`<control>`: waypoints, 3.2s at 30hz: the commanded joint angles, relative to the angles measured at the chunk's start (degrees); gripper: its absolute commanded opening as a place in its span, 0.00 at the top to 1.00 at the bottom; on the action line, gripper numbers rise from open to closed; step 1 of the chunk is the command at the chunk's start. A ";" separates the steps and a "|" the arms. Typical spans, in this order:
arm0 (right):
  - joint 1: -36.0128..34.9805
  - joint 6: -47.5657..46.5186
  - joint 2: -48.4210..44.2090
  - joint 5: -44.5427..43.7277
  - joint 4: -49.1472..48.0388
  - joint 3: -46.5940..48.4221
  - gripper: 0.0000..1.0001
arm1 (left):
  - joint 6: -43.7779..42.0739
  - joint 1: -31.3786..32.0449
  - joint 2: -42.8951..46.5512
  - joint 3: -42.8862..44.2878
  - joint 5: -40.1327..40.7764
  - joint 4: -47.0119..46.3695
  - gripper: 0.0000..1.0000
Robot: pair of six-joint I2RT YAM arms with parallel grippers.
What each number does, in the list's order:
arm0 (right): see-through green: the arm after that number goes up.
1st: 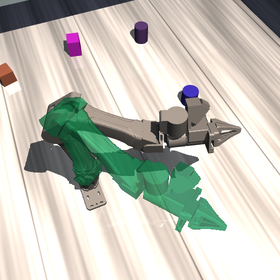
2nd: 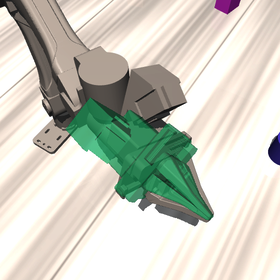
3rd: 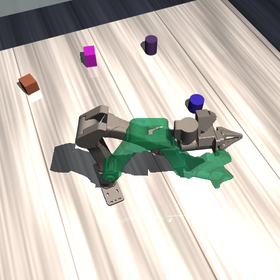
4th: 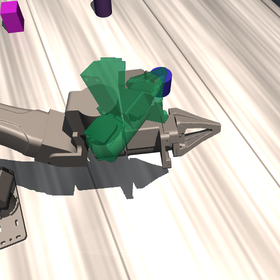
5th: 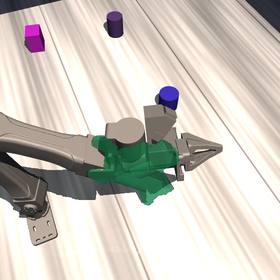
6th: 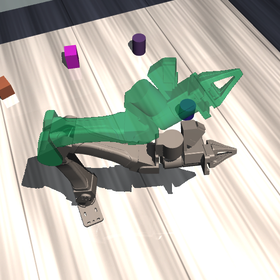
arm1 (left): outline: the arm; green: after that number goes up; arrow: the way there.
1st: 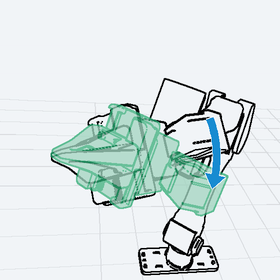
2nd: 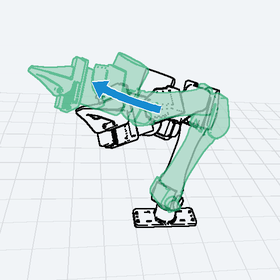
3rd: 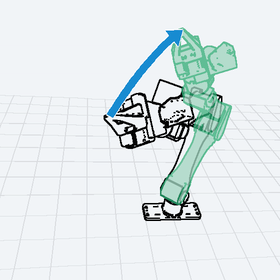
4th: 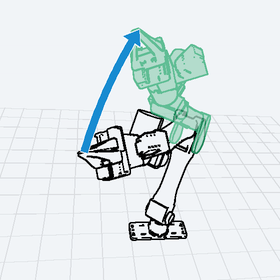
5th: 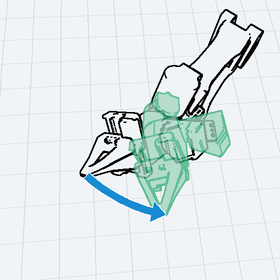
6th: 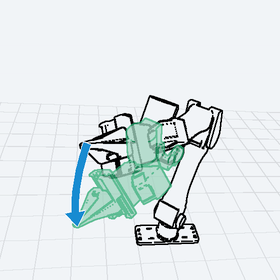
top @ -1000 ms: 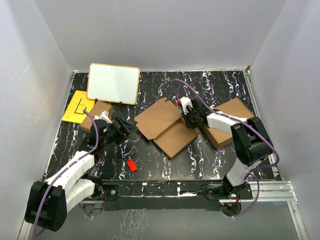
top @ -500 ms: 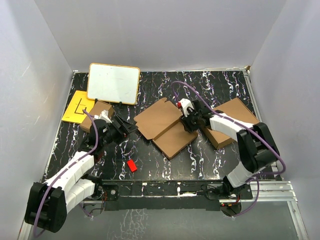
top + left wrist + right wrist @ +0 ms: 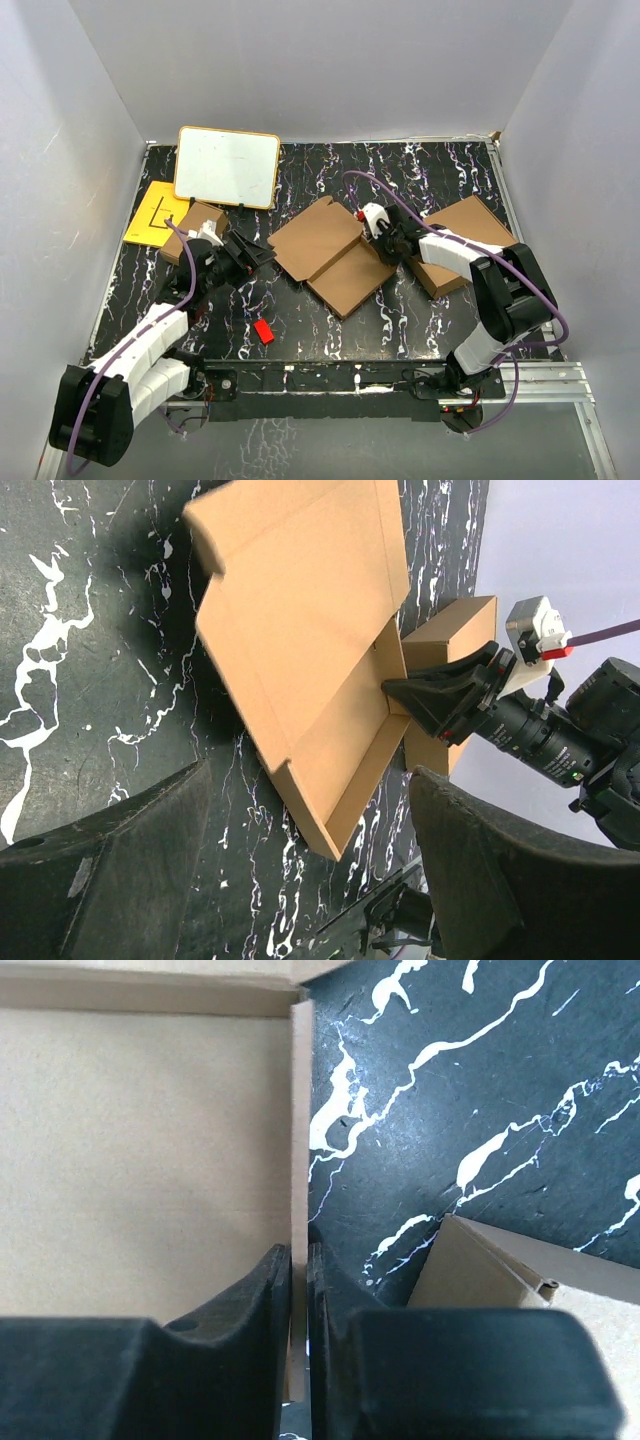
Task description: Fold the paper box
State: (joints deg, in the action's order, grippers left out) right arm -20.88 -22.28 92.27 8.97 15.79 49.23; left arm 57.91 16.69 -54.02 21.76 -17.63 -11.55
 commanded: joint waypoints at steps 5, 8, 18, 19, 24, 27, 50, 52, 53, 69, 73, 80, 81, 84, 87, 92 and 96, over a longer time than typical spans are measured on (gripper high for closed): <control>0.24 2.00 -2.90 -0.01 -2.57 -0.41 0.92 | 0.28 0.28 -0.07 -0.05 -1.41 -1.14 0.22; 0.26 3.94 -3.95 4.79 -2.35 -0.45 0.91 | 0.61 0.28 -1.61 0.10 -2.15 -1.24 0.22; 3.19 3.49 -3.36 27.64 3.35 0.83 0.45 | -0.24 1.35 -4.26 2.30 -1.36 4.49 0.22; 3.34 2.81 -3.28 29.00 3.89 0.93 0.45 | -0.35 1.45 -4.52 2.28 -1.28 4.41 0.22; 3.39 -2.31 -1.94 38.65 8.37 1.60 0.46 | -2.20 1.86 -9.14 3.87 -1.90 2.40 0.21; 3.32 -5.87 -1.29 42.80 11.43 2.60 0.45 | -5.21 1.86 -13.29 6.48 -2.48 0.66 0.21; 9.80 -23.52 -10.66 50.49 18.82 1.40 0.31 | -4.22 4.69 12.68 15.57 7.54 49.13 0.28; 10.00 -22.35 -10.41 49.63 18.13 1.48 0.31 | -2.62 5.58 14.08 16.14 9.68 54.52 0.29; 9.99 -22.09 -10.36 49.41 17.87 1.49 0.31 | -1.86 5.96 14.29 16.18 10.46 56.79 0.29; 10.58 -18.60 -11.94 46.50 14.14 0.20 0.31 | 14.72 27.81 -2.15 14.79 23.07 55.44 0.27; 11.19 -18.49 -12.07 46.39 13.81 -0.10 0.31 | 19.53 34.74 -14.52 17.67 27.67 57.89 0.26; 11.44 -18.26 -11.69 46.66 13.68 -0.15 0.31 | 20.59 36.00 -19.03 18.24 29.78 54.88 0.33; 11.50 -18.28 -11.67 46.58 13.71 -0.11 0.31 | 20.58 35.96 -19.45 18.43 30.04 54.74 0.34; 11.55 -18.35 -11.50 46.66 13.76 -0.15 0.31 | 20.34 35.93 -21.08 19.54 31.38 55.26 0.40; 11.50 -18.36 -11.57 46.54 13.81 -0.19 0.31 | 21.14 35.87 -22.65 20.44 33.70 56.51 0.47; 11.69 -18.34 -11.68 46.59 13.87 -0.15 0.31 | 21.44 35.38 -23.15 19.87 34.20 56.30 0.58; 11.75 -18.35 -11.80 46.60 13.87 -0.10 0.31 | 20.95 34.64 -23.55 19.15 33.30 55.44 0.58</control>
State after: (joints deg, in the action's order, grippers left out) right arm -9.61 -40.29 82.00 54.11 32.38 49.15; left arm 78.63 52.12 -77.56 40.84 14.59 42.87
